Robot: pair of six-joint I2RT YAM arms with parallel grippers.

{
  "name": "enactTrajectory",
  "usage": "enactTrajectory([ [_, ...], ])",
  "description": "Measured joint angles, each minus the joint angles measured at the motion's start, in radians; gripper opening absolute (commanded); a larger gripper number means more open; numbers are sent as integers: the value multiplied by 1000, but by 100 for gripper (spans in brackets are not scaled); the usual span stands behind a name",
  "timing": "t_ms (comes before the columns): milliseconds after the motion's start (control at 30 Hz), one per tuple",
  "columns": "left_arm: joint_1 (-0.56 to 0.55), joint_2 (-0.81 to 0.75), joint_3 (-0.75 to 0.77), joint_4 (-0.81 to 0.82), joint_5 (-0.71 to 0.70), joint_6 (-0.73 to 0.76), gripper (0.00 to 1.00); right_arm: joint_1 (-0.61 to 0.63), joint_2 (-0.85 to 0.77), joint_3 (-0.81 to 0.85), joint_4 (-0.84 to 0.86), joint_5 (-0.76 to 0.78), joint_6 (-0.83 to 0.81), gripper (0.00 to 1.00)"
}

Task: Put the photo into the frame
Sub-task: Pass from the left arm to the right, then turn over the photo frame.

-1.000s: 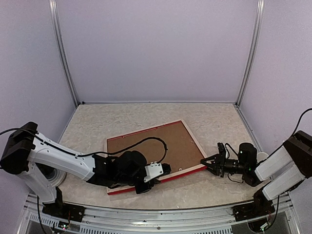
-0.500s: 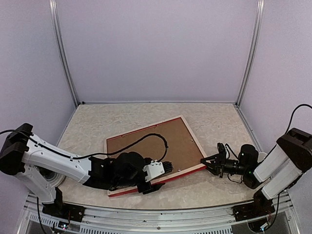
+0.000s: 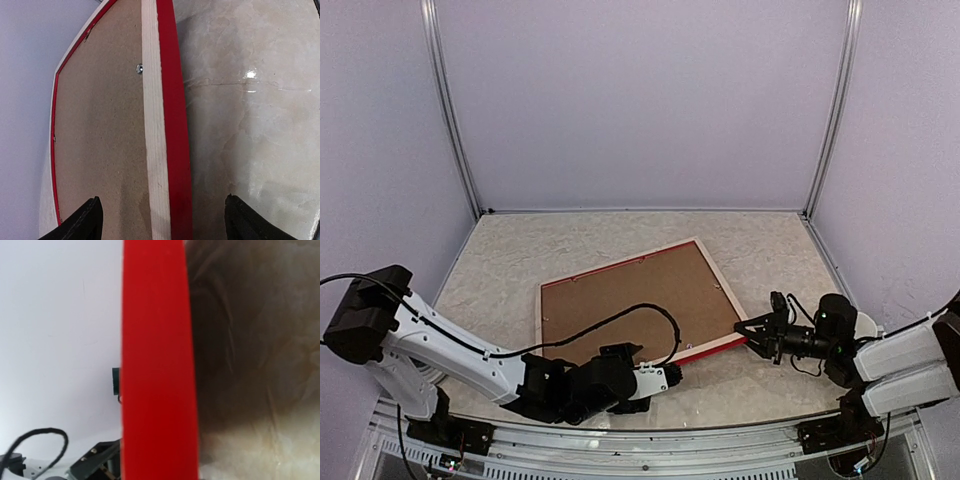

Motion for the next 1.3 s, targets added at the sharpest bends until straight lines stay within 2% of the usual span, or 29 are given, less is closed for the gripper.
enactTrajectory([
  [267,-44,68,31,11,-213,51,72,8,-221,20,-263,52,-2,0],
  [600,-72,146,58,40,-363,114,56,10,-268,20,-341,74,42,0],
  [700,-72,151,58,51,-389,132,49,10,-268,20,-343,77,62,0],
  [1000,-82,159,58,62,-413,180,17,13,-267,20,-349,82,107,3],
  [1133,-82,160,61,61,-422,199,7,13,-267,21,-356,84,117,12],
  [1233,-82,160,62,60,-425,209,2,14,-268,28,-371,84,117,30],
  [1300,-82,160,64,60,-428,218,0,15,-269,38,-391,90,105,39],
])
